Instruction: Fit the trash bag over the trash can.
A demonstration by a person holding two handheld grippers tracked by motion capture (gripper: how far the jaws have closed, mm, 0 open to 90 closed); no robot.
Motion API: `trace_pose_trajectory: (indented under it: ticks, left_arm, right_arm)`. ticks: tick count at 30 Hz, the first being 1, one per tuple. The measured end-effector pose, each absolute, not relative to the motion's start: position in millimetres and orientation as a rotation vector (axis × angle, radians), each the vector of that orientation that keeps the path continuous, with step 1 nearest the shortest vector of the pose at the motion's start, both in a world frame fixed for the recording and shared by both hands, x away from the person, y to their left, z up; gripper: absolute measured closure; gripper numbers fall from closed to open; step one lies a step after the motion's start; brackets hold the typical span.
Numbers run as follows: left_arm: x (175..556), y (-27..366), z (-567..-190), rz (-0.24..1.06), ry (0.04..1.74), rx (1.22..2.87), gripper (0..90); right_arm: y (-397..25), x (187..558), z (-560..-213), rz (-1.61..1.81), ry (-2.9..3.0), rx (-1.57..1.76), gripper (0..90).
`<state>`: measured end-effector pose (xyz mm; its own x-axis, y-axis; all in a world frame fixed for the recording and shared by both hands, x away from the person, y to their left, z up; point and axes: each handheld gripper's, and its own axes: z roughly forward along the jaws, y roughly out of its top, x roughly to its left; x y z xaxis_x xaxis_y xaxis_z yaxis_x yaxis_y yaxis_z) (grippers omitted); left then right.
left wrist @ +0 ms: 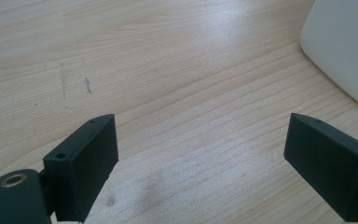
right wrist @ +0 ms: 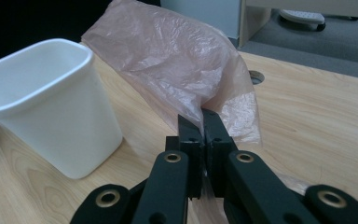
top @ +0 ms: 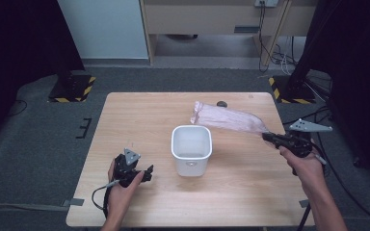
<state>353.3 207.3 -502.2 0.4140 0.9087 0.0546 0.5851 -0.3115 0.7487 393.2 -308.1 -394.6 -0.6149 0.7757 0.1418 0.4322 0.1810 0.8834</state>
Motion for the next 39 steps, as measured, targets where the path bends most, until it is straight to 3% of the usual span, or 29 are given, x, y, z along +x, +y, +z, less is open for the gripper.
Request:
trace_pose_trajectory:
  ticks: [17,39]
  left_arm:
    - [355,208,-505,0.633,1.276,2.022,9.1]
    - [355,209,-503,0.653,1.275,2.019,9.6]
  right_arm:
    - [-305,373,-370,1.457,2.185,1.016,88.6]
    - [-274,363,-349,1.212,2.422,0.812,88.3]
